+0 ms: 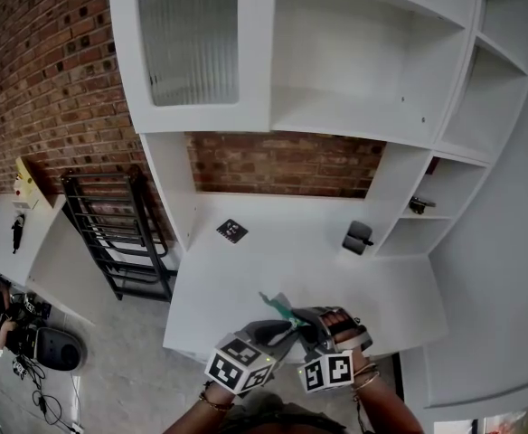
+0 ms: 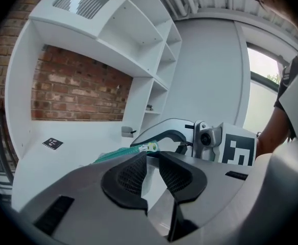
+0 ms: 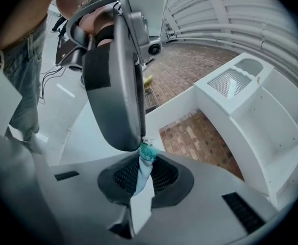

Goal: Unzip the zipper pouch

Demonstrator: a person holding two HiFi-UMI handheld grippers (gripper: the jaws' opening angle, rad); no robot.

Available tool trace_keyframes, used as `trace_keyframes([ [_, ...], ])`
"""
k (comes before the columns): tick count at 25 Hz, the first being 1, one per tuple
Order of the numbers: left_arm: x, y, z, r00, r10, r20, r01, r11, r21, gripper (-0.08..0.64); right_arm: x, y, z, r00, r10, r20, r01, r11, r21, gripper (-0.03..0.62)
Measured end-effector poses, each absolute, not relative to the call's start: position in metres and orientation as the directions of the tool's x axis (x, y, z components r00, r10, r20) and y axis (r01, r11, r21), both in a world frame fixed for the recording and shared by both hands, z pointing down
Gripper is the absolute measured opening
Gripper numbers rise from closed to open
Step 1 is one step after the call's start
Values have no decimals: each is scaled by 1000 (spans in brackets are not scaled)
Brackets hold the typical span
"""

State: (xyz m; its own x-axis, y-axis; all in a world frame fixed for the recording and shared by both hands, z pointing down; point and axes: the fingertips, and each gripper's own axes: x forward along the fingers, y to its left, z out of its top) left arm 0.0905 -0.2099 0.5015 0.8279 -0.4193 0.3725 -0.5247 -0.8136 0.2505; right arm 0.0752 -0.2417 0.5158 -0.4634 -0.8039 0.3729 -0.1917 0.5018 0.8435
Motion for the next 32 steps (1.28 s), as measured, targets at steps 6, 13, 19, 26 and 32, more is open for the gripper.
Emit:
trace_keyframes([
  [6, 84, -217, 498, 802, -455, 388, -553, -811, 192, 74, 76, -242, 520, -432, -809, 399, -139, 497, 857, 17],
  [13, 90, -216, 508, 747, -483, 456, -564, -824, 50, 140, 74, -242, 529, -335, -831, 444, 26, 463, 886, 17],
  [19, 86, -214, 512, 762, -470, 445, -572, -811, 124, 120, 74, -237, 532, -331, -833, 444, 67, 448, 891, 17],
  [26, 81, -210, 508, 785, -454, 421, -561, -809, 173, 112, 75, -232, 533, -342, -828, 444, 63, 452, 890, 17],
  [32, 80, -207, 505, 811, -436, 391, -545, -807, 229, 93, 75, -229, 532, -350, -825, 444, 63, 452, 890, 17],
])
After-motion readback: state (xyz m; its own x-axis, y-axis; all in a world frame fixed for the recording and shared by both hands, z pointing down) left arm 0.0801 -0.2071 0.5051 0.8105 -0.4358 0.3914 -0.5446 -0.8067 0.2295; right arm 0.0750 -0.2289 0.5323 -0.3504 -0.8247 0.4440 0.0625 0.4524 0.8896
